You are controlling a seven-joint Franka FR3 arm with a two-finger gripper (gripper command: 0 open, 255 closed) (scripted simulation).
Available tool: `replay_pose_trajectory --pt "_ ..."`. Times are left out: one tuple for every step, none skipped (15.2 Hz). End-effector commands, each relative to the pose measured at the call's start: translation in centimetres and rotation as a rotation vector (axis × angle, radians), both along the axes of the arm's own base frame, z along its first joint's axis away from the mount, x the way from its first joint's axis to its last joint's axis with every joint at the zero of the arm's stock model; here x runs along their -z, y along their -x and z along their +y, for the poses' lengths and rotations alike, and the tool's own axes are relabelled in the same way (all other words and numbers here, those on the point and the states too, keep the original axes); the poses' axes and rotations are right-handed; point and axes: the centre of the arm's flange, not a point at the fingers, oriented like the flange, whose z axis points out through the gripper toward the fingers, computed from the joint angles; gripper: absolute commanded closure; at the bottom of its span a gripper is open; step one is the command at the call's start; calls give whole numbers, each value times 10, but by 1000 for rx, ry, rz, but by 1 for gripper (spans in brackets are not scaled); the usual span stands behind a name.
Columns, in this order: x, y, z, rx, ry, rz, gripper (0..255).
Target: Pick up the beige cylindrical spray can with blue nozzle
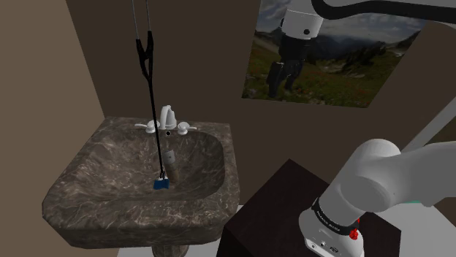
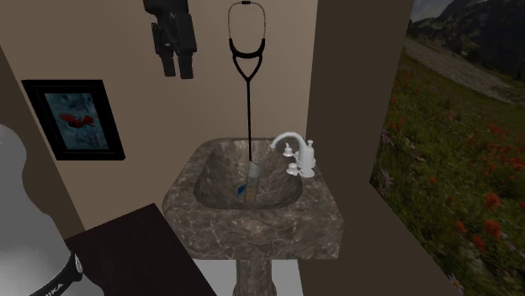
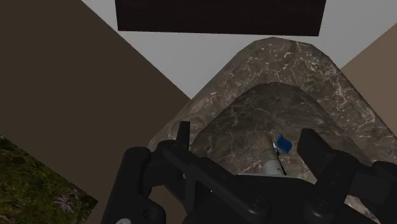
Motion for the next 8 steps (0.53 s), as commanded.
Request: replay_pose_trajectory --pt "0 0 0 0 0 0 0" --pt "10 -7 -3 -21 -10 -5 0" --pt "20 -15 -6 -42 -20 -10 0" --pt "31 -22 -9 -63 -30 -16 0" --pt "41 -30 -11 -84 -40 -21 0" --pt "51 -37 -13 -105 -50 -26 0" --pt "61 -45 -15 -126 -60 -31 0" --pt "71 -53 -17 -147 -70 -36 0"
